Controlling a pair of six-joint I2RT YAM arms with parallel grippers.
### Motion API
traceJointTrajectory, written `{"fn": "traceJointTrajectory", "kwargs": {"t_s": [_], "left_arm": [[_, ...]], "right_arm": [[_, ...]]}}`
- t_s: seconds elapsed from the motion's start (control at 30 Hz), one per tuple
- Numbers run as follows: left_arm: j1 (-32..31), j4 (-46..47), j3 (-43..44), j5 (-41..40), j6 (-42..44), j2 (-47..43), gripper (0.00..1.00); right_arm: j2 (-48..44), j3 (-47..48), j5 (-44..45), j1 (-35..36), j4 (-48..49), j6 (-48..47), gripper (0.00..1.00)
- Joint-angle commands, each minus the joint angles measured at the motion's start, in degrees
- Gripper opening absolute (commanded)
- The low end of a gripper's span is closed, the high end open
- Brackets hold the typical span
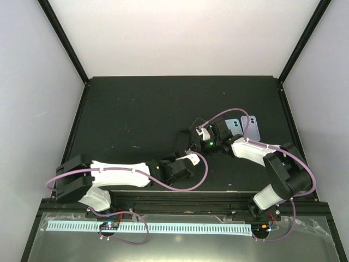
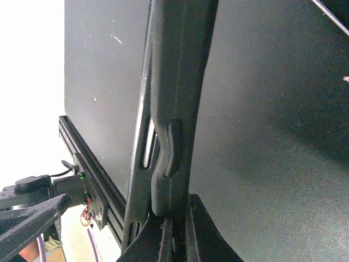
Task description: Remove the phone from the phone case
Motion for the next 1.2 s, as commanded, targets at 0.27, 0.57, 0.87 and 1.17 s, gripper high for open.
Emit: {"fn": "traceJointTrajectory", "kwargs": {"t_s": [0.27, 0.57, 0.87, 1.17], "left_arm": [[-0.5, 3.5, 4.4, -9.2, 8.8, 6.9, 0.51], [-0.8, 4.6, 4.6, -13.7, 11.5, 9.6, 0.39], [-1.1, 7.3, 3.8, -19.9, 11.7, 7.9, 0.16], [-1.3, 7.1, 3.4, -21.3, 8.7, 5.2, 0.02]], "right_arm": [[1.0, 2.5, -5.4, -0.3, 4.3, 0.4, 0.01], [0.6, 2.5, -6.2, -0.3, 4.7, 0.3, 0.01], [0.2, 2.8, -6.0, -0.3, 4.3, 0.0, 0.01], [-2.7, 2.6, 1.1, -0.3, 2.6, -2.9, 0.01]]}}
